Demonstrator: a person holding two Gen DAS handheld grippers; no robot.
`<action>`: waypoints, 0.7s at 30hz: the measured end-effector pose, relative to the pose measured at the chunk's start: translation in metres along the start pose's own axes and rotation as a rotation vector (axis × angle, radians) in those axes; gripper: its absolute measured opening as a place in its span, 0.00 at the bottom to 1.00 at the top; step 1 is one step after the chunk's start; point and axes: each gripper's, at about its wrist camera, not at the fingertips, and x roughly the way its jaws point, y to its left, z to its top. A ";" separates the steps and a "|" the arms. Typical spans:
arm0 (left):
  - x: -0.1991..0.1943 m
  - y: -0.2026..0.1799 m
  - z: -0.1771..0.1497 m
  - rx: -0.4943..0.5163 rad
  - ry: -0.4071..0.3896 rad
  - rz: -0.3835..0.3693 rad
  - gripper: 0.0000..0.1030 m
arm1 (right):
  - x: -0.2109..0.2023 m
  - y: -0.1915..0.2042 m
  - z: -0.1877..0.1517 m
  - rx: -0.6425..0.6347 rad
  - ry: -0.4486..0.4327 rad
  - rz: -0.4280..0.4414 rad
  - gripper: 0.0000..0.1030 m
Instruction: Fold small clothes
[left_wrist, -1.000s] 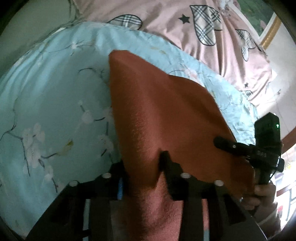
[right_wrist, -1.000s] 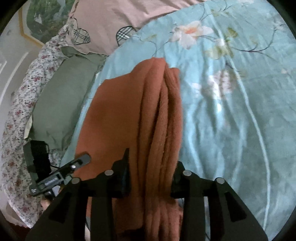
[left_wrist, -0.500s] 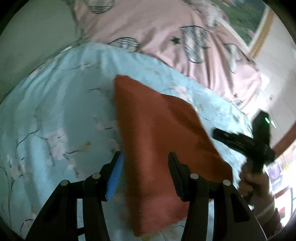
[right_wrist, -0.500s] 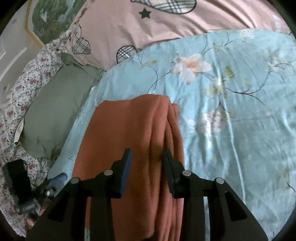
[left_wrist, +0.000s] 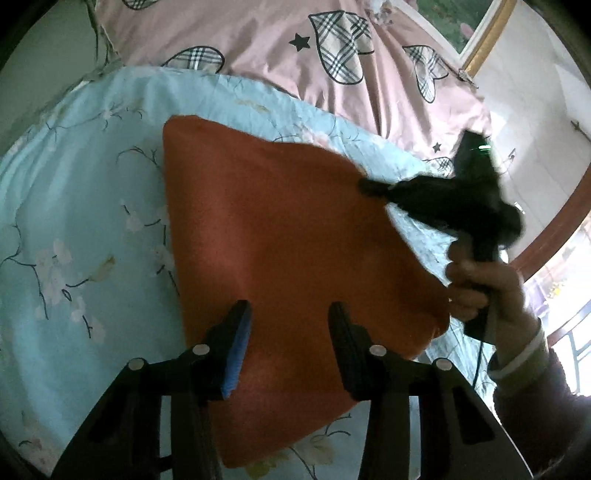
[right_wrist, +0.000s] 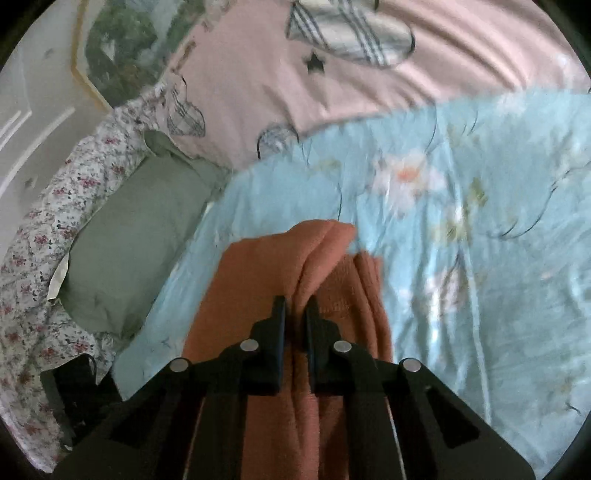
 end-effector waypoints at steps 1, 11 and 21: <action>-0.001 0.000 0.000 -0.002 0.000 -0.010 0.41 | -0.001 -0.002 -0.001 0.003 -0.003 -0.013 0.10; 0.018 0.001 -0.004 -0.023 0.030 -0.031 0.38 | 0.045 -0.061 -0.032 0.178 0.092 -0.071 0.12; 0.018 0.005 -0.010 -0.049 0.022 -0.007 0.34 | -0.006 -0.011 -0.033 0.077 0.013 -0.128 0.17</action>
